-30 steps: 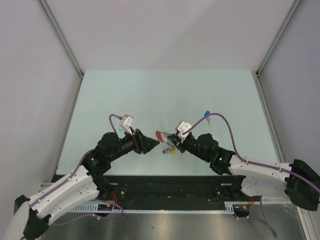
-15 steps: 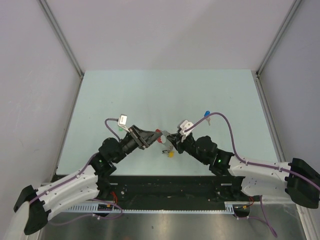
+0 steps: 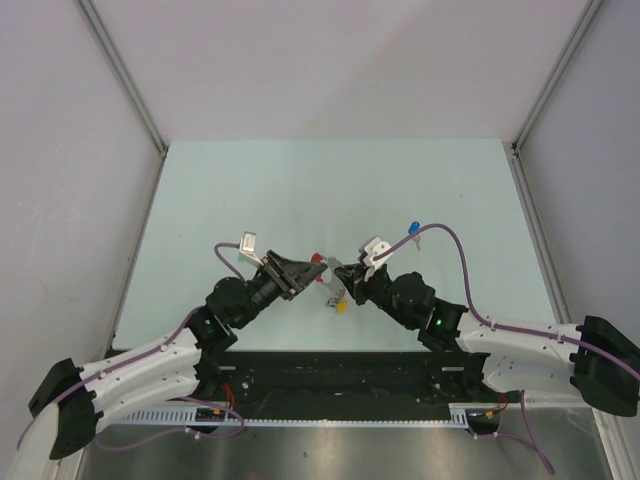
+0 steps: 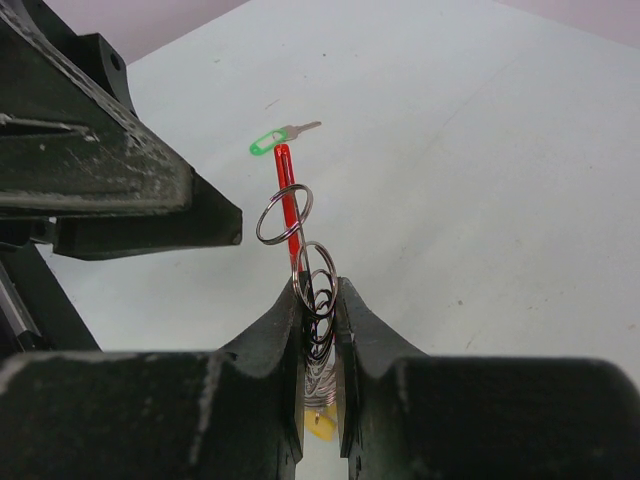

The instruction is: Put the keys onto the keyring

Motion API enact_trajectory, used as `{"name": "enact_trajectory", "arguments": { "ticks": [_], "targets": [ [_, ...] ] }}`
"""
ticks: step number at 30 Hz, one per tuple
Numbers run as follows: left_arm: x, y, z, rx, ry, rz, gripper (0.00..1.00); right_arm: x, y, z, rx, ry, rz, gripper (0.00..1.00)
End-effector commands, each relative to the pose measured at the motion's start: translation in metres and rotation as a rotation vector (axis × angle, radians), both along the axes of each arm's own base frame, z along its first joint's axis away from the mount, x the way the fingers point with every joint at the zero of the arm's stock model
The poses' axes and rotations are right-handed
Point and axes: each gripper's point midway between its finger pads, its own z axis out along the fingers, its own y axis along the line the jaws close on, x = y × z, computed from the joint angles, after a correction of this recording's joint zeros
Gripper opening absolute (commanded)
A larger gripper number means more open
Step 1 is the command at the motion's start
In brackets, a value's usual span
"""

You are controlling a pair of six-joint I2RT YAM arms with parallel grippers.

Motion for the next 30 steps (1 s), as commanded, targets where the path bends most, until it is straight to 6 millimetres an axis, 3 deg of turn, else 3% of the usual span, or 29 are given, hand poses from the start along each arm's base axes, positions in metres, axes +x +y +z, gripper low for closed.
{"name": "enact_trajectory", "arguments": {
  "ticks": [1, 18, 30],
  "targets": [
    [0.0, -0.006, 0.012, -0.079, 0.002, -0.005, 0.49, 0.004, 0.006, 0.039, 0.131, -0.033, -0.026, 0.0],
    [0.004, -0.016, 0.012, -0.168, 0.045, -0.006, 0.47, 0.002, 0.005, 0.046, 0.17, -0.025, -0.029, 0.0],
    [0.006, -0.014, 0.022, -0.229, 0.025, 0.009, 0.38, 0.002, 0.004, 0.045, 0.181, -0.026, -0.037, 0.0]
  ]
}}
